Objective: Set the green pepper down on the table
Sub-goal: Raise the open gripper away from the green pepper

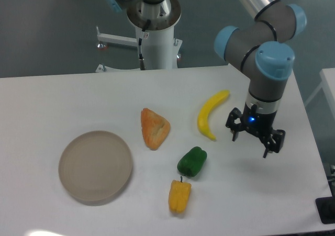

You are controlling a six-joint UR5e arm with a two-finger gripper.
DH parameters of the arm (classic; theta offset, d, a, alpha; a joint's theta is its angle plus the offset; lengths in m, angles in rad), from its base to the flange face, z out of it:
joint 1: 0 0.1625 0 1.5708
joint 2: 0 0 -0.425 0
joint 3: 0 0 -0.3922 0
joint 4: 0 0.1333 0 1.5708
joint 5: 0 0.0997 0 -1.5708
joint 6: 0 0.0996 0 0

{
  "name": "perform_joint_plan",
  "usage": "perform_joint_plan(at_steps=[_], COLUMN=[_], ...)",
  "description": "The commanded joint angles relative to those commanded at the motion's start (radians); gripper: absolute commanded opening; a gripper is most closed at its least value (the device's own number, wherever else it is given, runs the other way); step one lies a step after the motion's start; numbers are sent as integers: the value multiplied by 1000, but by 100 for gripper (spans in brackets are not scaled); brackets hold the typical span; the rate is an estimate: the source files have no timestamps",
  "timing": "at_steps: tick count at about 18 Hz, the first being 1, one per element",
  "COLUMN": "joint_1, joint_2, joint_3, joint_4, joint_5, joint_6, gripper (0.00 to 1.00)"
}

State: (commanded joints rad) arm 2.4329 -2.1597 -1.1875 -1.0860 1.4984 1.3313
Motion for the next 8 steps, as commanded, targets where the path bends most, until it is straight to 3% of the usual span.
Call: perform_joint_plan(at_steps=[3, 8], joint_1=[-2, -12], joint_2=[-23, -63], joint_3=[41, 69], joint_4=[0, 5], joint_5=[78, 82], joint_6=[54, 52], gripper=[100, 100])
